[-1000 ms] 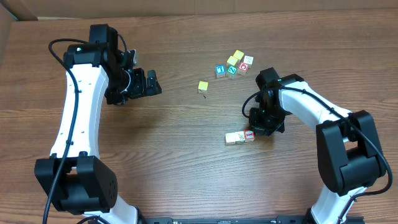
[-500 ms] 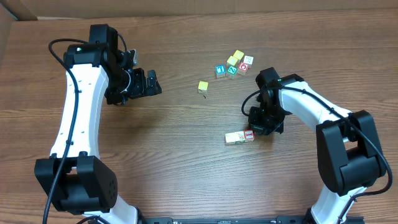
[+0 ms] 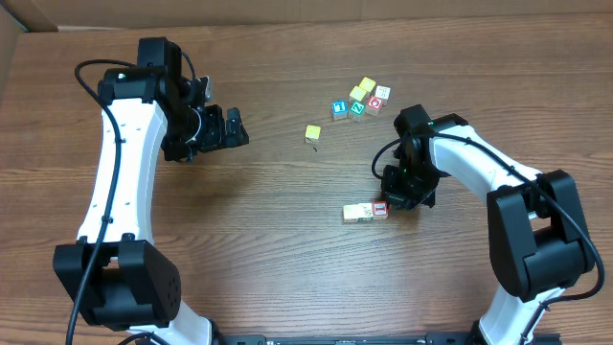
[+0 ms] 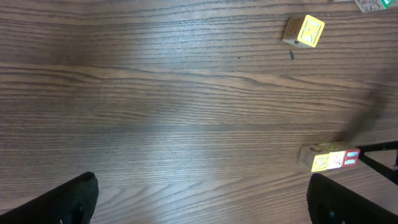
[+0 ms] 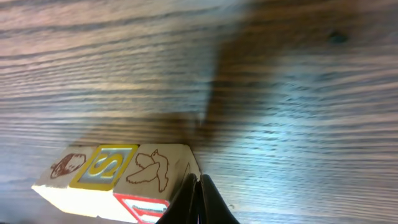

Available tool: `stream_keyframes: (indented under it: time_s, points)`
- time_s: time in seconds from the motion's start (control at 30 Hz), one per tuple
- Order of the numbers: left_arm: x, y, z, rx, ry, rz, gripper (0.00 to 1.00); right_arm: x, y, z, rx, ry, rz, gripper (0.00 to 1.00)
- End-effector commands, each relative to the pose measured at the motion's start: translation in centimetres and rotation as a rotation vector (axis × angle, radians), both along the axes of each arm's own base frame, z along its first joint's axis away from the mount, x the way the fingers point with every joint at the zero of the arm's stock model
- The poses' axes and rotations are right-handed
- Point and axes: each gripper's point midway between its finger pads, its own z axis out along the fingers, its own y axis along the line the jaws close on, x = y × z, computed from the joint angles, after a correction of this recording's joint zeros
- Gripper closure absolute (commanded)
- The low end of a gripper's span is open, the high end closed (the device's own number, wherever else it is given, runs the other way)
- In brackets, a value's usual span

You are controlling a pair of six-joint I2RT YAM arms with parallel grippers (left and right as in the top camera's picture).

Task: Flip 4 blocks
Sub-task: 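Release the red block and raise the right gripper away to the right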

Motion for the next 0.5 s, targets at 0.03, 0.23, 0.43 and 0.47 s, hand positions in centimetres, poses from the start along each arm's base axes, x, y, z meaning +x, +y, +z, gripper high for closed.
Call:
stream_keyframes:
  time_s: [0.03, 0.23, 0.43, 0.47]
  points:
    - [0.4, -0.1, 0.4, 0.005, -0.014, 0.004, 0.0, -0.3, 0.5, 0.9, 0.04, -0.001, -0.008, 0.96]
    - [0.4, -0.1, 0.4, 0.005, -0.014, 0.004, 0.0, -0.7, 0.4, 1.0, 0.017, 0.04, -0.081, 0.96]
    - [0.4, -0.1, 0.4, 0.005, -0.014, 0.004, 0.0, 0.3, -0.9, 0.8, -0.032, 0.008, -0.095, 0.96]
    - [0.4, -0.1, 0.4, 0.005, -0.014, 0.004, 0.0, 0.6, -1.5, 0.9, -0.048, 0.003, -0.103, 0.96]
